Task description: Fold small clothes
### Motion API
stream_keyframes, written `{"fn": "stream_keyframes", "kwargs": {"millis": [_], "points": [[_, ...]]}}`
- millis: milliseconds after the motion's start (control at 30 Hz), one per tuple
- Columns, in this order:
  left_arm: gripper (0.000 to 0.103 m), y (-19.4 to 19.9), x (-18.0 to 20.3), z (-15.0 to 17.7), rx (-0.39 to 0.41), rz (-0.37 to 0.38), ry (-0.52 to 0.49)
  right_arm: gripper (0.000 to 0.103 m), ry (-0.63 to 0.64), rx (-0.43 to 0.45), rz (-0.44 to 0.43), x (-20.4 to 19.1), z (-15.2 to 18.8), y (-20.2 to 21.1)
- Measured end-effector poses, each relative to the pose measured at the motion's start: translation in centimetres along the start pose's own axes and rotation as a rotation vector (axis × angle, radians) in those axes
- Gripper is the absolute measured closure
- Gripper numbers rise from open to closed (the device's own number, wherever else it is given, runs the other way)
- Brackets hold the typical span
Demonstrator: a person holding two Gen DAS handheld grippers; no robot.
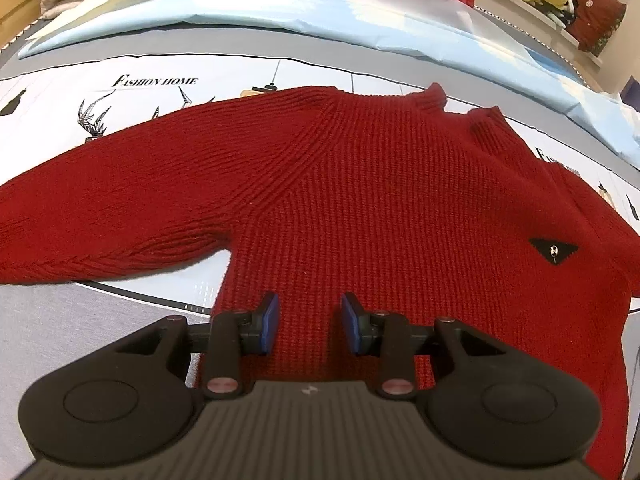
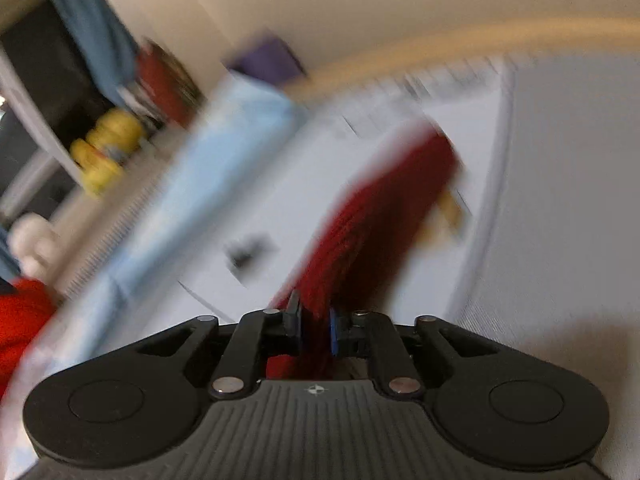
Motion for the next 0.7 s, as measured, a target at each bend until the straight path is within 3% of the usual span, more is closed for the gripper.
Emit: {"fn": "stream_keyframes", "kwargs": {"millis": [67,133,200,233,333,367,400,500,567,633,700], "points": [[0.065,0.0,0.2,0.0,0.001,0.006,-0.003,0.080,-0.057,-0.019,-0.021,0.4,-0.5,-0.3],[0.065,0.1,0.3,0.0,0.004,0.010,-0.005,0.071,-0.068,-0.019,-0.003,-0.2,-1.8,-0.7],[0.065,0.1,0.3,0.0,0.005,0.011,-0.004,0.050,-0.088,0.007,0.020,-0.8,-3.4,-1.4],[0.065,0.1,0.3,-0.1,0.004,0.011,0.000,0.048,-0.085,0.009,0.039,-1.1,-4.2,-2.0],[0.065,0.1,0.2,-0.1,0.006,0.012,0.005,0.059,-0.114,-0.021,0.095,-0.7,-5.4,-3.9],[0.065,0.1,0.2,-0.2,0.006,0.013,0.006,0.078,-0.103,-0.027,0.117,-1.1,-5.7,-4.3],[0.065,0.1,0.3,-0.2,0.007,0.014,0.005,0.084,-0.102,-0.040,0.107,-1.6,-6.0,-4.5],[0.065,0.1,0.3,-0.1,0.008,0.017,-0.004,0.089,-0.110,-0.003,-0.001,-4.9,-7.3,-3.2],[0.065,0.1,0.3,0.0,0.008,0.015,-0.010,0.091,-0.129,0.036,-0.173,-7.8,-8.5,-1.0],[0.065,0.1,0.2,0.0,0.008,0.012,-0.007,0.093,-0.097,0.130,-0.347,-10.3,-9.7,2.2],[0.065,0.2,0.1,-0.1,0.010,0.012,-0.004,0.093,-0.075,0.211,-0.408,-10.7,-10.2,3.8]]}}
Point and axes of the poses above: each gripper's, at about its wrist camera, not at the fingertips, and y roughly against the way its jaws point, x to its right, z to its underside, the point moved 5 cm from there along -y, roughly the way its jaws point, and after that the axes turned 11 degrees about -y, right-handed, at the moved point
